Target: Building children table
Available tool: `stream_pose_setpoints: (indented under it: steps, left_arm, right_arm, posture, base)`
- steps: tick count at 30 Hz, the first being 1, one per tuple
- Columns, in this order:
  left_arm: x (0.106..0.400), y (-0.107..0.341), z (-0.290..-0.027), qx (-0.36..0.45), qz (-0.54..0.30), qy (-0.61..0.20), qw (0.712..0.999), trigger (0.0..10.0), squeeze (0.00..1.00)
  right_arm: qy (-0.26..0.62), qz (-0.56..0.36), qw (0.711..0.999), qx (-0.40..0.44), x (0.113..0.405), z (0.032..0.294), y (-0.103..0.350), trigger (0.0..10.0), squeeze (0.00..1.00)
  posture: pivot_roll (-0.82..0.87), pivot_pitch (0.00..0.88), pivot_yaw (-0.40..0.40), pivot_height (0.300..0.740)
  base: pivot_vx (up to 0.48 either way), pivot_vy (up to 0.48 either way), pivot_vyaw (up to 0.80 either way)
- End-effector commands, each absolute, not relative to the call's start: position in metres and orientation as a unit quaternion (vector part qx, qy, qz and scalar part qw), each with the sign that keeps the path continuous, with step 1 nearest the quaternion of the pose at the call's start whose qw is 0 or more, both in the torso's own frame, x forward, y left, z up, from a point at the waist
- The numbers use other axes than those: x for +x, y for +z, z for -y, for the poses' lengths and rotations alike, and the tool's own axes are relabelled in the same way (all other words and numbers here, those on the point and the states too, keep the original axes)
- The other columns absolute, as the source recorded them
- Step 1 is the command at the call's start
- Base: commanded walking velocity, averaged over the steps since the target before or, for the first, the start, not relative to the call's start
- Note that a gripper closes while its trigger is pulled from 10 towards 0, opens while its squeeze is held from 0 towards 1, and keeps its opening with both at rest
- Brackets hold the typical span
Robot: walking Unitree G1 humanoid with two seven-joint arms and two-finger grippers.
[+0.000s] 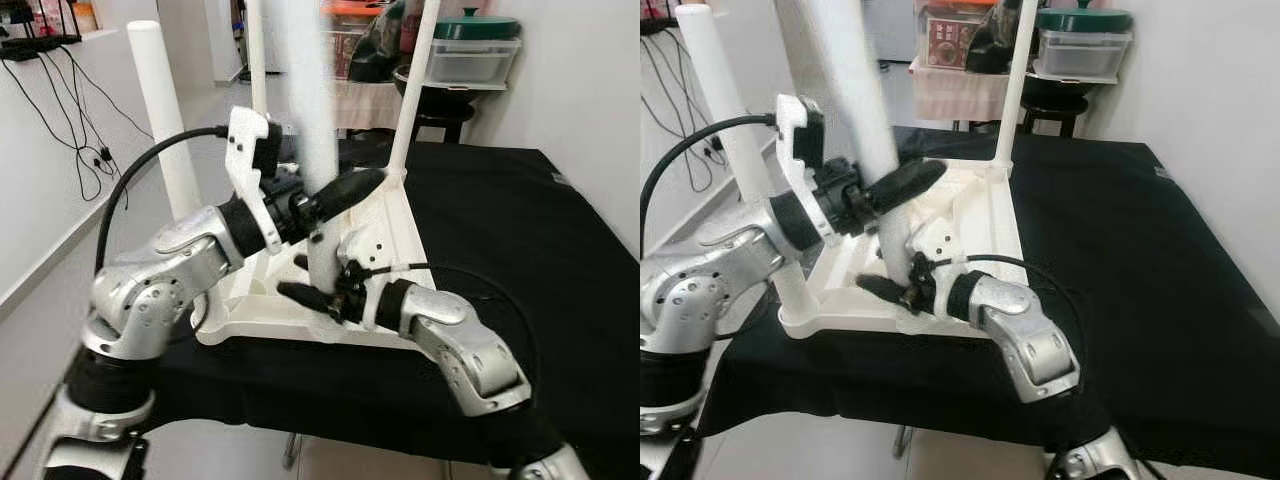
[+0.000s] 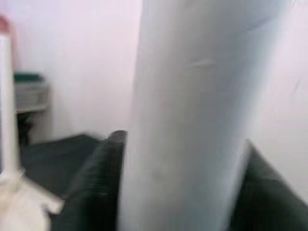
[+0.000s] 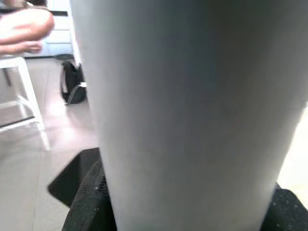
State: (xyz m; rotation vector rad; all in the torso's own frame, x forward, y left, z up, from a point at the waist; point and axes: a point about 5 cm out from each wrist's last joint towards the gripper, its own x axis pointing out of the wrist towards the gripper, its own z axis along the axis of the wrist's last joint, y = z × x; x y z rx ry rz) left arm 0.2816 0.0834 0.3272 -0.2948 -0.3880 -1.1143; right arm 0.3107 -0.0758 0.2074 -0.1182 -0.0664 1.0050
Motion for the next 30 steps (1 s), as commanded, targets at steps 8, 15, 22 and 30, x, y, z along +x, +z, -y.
stream_pose_setpoints:
  steps: [8,15,22,30]
  left_arm:
    - [0.277,0.325,-0.1,-0.169,0.198,-0.508,0.821,10.0,1.0]
    - [0.274,0.329,-0.128,-0.158,0.219,-0.468,0.842,10.0,1.0]
    - [0.276,0.324,-0.137,-0.148,0.219,-0.418,0.869,10.0,1.0]
    - [0.285,0.268,-0.149,-0.126,0.128,-0.288,0.941,10.0,0.0]
  right_arm:
    - [0.392,0.043,0.919,-0.017,0.33,0.109,0.212,0.0,0.0]
    - [0.27,0.093,0.958,0.035,0.347,0.16,0.234,0.0,0.0]
    - [0.153,0.114,0.98,0.063,0.357,0.2,0.241,0.0,0.0]
    - [0.064,0.098,0.989,0.087,0.357,0.216,0.23,10.0,0.0]
  posture:
    - [0.02,0.0,-0.029,0.74]
    - [0.02,0.0,-0.029,0.74]
    - [0.02,0.0,-0.025,0.74]
    - [0.02,0.0,-0.029,0.74]
  base:
    - [0.0,0.0,0.0]
    - [0.0,0.0,0.0]
    - [0.0,0.0,0.0]
    - [0.0,0.0,0.0]
